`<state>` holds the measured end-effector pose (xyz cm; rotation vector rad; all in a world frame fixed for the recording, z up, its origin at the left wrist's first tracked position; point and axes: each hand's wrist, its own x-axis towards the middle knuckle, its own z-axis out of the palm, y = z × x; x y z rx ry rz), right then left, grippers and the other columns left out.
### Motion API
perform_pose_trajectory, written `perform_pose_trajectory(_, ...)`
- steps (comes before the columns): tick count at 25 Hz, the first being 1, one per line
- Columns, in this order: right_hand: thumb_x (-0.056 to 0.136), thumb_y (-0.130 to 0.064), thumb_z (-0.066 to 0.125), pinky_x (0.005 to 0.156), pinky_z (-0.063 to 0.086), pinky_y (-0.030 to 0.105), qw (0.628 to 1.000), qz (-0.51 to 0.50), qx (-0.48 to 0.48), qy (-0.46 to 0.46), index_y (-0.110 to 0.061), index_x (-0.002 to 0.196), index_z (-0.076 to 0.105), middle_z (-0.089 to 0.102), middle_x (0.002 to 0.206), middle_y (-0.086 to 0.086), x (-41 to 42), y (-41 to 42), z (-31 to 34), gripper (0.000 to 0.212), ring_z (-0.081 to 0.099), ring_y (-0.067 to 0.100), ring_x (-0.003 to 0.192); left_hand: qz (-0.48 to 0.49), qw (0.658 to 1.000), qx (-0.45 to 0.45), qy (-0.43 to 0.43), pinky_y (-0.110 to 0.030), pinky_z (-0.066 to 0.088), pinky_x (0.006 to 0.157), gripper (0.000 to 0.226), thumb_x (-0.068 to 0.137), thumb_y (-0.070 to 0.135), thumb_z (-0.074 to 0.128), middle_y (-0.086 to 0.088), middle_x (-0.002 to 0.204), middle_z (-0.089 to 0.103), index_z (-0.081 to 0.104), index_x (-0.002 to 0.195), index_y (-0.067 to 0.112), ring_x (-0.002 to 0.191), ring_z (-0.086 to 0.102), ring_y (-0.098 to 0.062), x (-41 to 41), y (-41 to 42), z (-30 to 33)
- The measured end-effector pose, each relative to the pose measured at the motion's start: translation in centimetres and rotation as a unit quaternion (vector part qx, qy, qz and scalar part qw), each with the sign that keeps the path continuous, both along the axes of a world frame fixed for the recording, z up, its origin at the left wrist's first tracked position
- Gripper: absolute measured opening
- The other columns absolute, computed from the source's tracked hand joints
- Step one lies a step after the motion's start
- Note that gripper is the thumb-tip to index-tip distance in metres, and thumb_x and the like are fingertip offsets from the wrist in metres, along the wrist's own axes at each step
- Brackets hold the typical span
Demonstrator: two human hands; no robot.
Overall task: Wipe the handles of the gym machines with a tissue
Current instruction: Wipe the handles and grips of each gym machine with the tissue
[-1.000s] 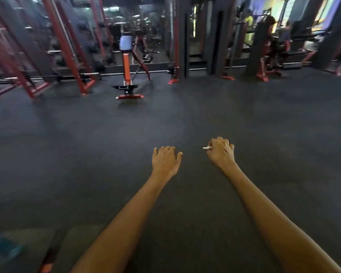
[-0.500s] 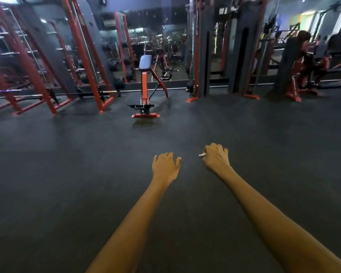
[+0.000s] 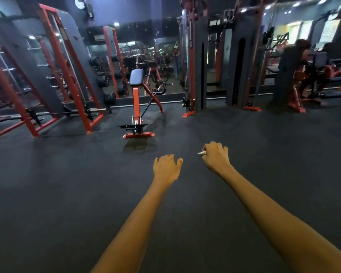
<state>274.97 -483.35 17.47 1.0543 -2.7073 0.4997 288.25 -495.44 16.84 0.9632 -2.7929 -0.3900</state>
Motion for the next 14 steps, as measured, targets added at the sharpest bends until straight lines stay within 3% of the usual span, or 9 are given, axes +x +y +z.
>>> perform_pose_trajectory(14,0.089,-0.018,0.053,0.093,0.035,0.040,0.996,-0.088,-0.020,0.023,-0.011,0.104,0.069,0.057,0.111,0.007,-41.0,-22.2,0.0,0.023,0.049,0.026,0.105,-0.071,0.996,-0.047,0.018,-0.040,0.023,0.115,0.048,0.101,0.042,0.038,-0.009,0.135,0.057,0.053,0.133,0.009,0.128,0.048,-0.025,-42.6,-24.0,-0.1)
